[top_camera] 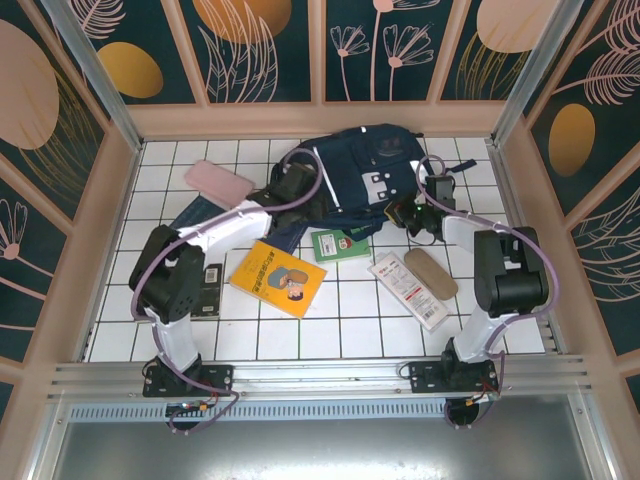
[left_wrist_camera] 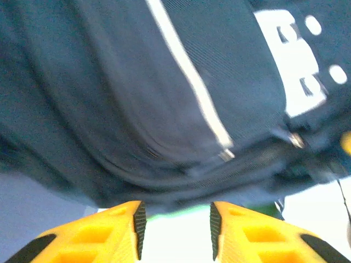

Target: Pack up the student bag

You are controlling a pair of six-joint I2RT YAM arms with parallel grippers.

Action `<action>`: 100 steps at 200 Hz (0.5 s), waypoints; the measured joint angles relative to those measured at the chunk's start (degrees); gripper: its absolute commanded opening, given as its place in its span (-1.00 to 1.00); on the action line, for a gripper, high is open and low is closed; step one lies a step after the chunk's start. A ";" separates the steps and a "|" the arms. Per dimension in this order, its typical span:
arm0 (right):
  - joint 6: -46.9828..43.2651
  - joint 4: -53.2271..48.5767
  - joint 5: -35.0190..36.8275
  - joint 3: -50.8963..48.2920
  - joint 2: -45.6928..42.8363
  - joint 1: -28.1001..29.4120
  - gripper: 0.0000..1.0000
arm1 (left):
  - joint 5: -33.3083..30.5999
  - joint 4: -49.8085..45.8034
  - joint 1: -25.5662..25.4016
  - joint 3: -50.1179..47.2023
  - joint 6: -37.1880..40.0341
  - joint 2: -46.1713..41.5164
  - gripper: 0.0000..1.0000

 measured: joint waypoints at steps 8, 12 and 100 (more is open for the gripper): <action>0.00 -0.37 0.00 0.55 0.31 0.00 -1.00 | 0.61 1.14 -1.88 -0.15 0.48 0.59 -0.31; 0.00 -0.46 0.02 0.83 0.50 0.00 -1.00 | 0.94 1.86 -2.56 -0.13 0.74 0.90 -0.32; -0.22 -3.52 0.02 6.45 4.81 -0.31 -1.00 | 4.48 5.40 -6.14 12.35 6.19 17.16 -0.45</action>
